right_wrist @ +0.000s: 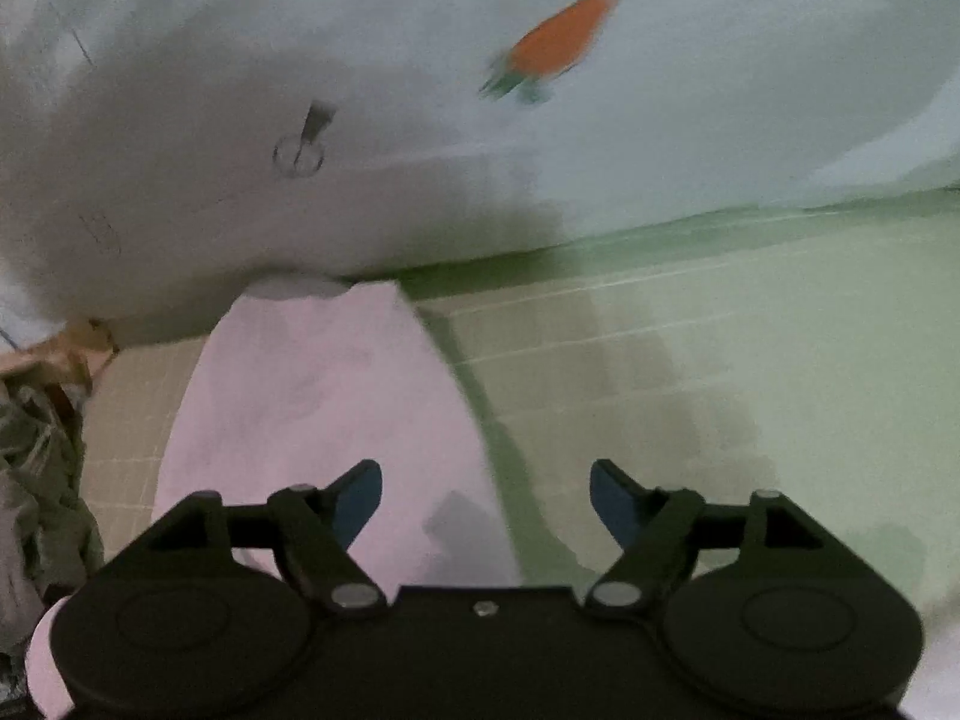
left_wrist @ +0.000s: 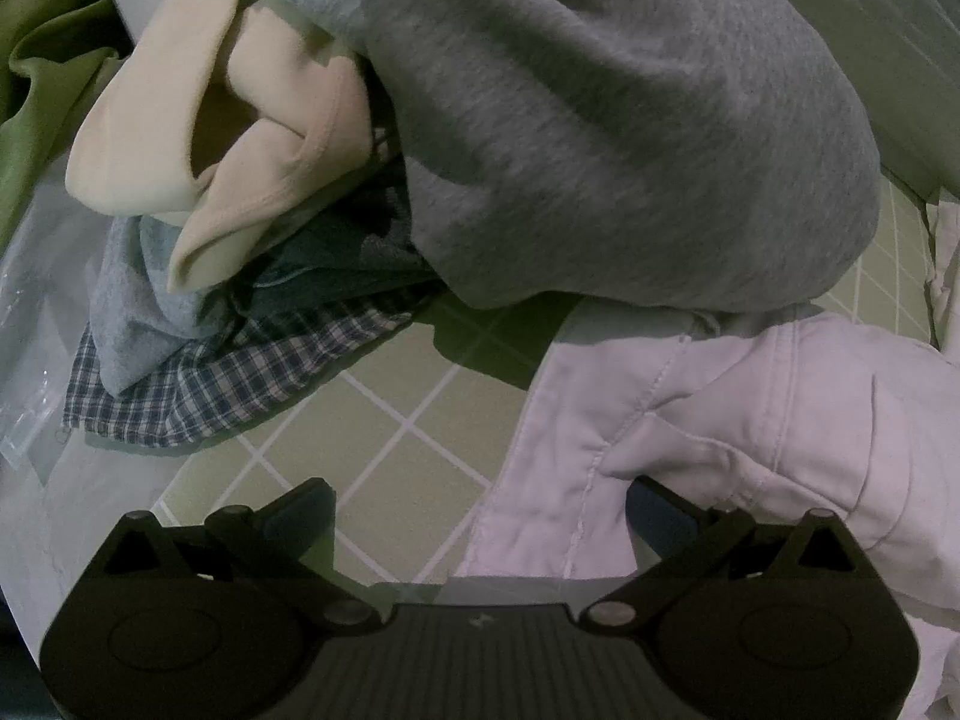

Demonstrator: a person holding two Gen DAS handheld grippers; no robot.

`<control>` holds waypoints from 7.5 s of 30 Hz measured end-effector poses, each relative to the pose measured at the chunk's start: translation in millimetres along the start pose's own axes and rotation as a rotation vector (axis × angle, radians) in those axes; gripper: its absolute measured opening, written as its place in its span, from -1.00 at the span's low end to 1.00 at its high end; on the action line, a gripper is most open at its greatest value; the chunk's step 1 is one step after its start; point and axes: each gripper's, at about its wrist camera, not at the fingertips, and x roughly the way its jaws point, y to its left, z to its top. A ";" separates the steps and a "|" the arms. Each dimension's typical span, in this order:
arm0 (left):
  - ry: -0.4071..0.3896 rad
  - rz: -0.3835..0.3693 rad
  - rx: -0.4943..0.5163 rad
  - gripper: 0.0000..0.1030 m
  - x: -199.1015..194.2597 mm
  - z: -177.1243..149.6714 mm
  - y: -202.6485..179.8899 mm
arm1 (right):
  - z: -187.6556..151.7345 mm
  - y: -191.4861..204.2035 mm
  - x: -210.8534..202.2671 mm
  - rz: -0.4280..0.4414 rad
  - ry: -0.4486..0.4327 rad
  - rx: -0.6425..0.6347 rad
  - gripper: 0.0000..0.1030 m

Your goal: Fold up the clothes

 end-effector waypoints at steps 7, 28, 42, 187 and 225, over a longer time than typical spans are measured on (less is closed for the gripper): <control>-0.003 0.003 -0.008 1.00 1.1 -1.2 0.4 | 0.9 7.7 42.6 -0.004 0.097 -0.013 -0.40; 0.006 0.004 -0.017 1.00 7.1 -6.2 11.5 | -144.7 -142.0 -222.4 -0.469 -0.132 0.266 -0.75; -0.120 -0.078 -0.037 1.00 -88.9 -37.9 -15.2 | -138.4 -208.2 -249.7 -0.378 -0.240 0.505 0.56; -0.031 -0.209 0.260 0.59 -181.7 -234.7 -161.2 | -302.8 -442.5 -335.9 -0.488 -0.235 0.485 1.00; 0.013 -0.084 -0.093 0.60 -137.8 -186.4 -4.3 | -331.5 -360.8 -329.2 -0.247 -0.218 0.771 1.00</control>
